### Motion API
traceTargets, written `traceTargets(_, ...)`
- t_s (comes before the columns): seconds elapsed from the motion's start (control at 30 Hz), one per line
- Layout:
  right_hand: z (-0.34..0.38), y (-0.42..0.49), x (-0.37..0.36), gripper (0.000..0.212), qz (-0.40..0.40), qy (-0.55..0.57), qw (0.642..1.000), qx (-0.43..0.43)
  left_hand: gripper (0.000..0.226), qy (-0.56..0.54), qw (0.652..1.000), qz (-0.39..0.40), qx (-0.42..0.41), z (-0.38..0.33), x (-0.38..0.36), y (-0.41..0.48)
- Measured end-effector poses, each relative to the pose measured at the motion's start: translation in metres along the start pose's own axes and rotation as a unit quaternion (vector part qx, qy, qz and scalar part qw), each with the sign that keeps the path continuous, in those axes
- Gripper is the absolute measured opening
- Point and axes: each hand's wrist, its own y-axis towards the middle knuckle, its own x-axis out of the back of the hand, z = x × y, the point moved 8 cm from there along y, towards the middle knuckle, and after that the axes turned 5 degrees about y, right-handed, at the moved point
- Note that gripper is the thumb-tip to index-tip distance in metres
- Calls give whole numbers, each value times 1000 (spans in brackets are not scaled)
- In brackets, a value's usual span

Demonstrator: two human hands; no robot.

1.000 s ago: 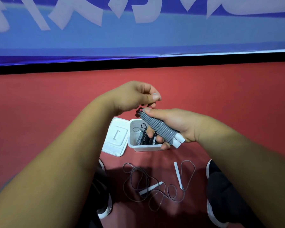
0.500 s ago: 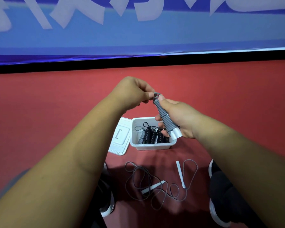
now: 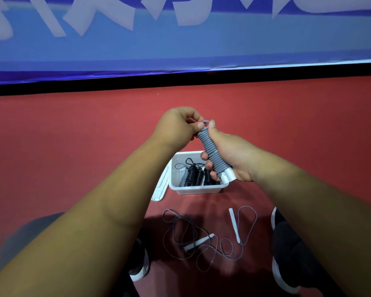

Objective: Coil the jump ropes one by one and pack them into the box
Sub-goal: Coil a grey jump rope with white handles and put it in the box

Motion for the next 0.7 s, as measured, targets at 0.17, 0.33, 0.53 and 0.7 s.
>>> traceTargets(0.17,-3,4,5,60,-35,-29,999,0,5,23,1000,10,17,3,-7,0)
traceTargets(0.33,4,2,6,53,-63,-70,994,54,10,-5,997,26,78,11,-10,0)
traceTargets(0.53,15,1,7,49,-89,-64,991,74,3,-90,992,23,85,3,-9,0)
traceTargets(0.7,25,-2,5,48,-90,-60,991,82,13,-191,974,-41,119,6,-4,-1)
